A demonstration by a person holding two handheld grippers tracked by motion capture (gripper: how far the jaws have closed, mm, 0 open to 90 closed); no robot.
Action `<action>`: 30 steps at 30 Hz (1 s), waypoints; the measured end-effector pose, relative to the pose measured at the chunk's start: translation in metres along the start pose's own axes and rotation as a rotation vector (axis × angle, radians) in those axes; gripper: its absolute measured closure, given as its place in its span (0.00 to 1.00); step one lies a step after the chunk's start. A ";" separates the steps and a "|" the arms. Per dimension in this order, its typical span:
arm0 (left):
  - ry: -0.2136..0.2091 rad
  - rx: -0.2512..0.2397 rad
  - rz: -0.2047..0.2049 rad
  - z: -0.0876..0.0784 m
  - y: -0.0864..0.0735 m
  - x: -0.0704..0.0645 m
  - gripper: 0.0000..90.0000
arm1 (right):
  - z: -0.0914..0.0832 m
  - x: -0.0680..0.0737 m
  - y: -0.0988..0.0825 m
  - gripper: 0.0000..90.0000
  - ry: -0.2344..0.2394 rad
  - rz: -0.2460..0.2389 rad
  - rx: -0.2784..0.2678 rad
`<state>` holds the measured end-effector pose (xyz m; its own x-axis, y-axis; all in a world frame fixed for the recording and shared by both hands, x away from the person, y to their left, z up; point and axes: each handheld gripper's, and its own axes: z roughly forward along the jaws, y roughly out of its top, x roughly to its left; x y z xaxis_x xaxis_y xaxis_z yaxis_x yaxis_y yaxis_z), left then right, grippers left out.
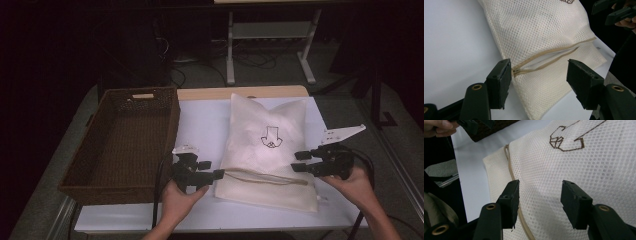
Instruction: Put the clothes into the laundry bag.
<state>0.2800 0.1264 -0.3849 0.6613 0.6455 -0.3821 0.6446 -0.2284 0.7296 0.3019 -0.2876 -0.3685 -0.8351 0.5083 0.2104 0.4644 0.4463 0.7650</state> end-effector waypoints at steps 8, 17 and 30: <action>0.002 -0.004 0.009 -0.003 -0.008 0.000 0.39 | -0.006 0.002 -0.010 0.52 -0.005 0.016 -0.006; -0.002 -0.001 0.015 -0.003 -0.017 -0.001 0.39 | -0.010 0.001 -0.020 0.50 -0.016 0.032 0.000; 0.008 -0.020 0.035 -0.011 -0.028 -0.003 0.39 | -0.021 0.004 -0.037 0.47 -0.041 0.050 -0.010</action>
<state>0.2552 0.1391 -0.3977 0.6806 0.6428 -0.3516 0.6128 -0.2365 0.7540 0.2754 -0.3177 -0.3833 -0.7980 0.5599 0.2231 0.5018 0.4122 0.7605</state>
